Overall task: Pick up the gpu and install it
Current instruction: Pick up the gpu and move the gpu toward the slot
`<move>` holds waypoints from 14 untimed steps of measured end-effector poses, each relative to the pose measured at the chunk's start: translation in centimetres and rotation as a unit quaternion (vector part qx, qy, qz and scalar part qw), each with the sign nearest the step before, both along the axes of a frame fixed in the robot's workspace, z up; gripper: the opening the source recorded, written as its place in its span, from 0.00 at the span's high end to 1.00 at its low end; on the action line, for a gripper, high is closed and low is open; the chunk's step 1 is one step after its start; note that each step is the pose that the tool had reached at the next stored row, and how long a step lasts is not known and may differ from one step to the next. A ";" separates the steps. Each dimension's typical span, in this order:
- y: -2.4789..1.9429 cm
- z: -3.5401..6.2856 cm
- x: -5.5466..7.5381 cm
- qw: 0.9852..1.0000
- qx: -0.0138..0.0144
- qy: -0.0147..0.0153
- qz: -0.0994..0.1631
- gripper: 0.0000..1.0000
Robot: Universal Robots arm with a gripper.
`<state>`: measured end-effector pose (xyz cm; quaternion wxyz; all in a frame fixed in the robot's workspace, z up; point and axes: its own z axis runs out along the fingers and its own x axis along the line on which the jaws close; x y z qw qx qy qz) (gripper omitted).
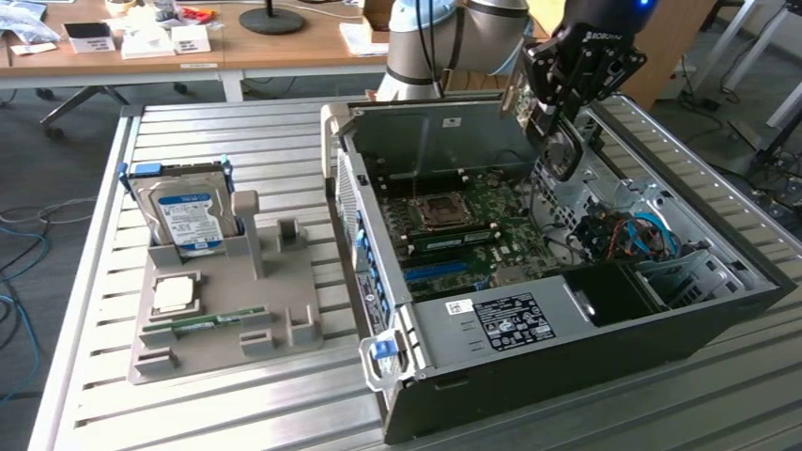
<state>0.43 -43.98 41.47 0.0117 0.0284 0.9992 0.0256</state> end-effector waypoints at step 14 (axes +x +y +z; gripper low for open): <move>0.13 -0.02 1.8 1.000 0.000 0.000 0.000 0.73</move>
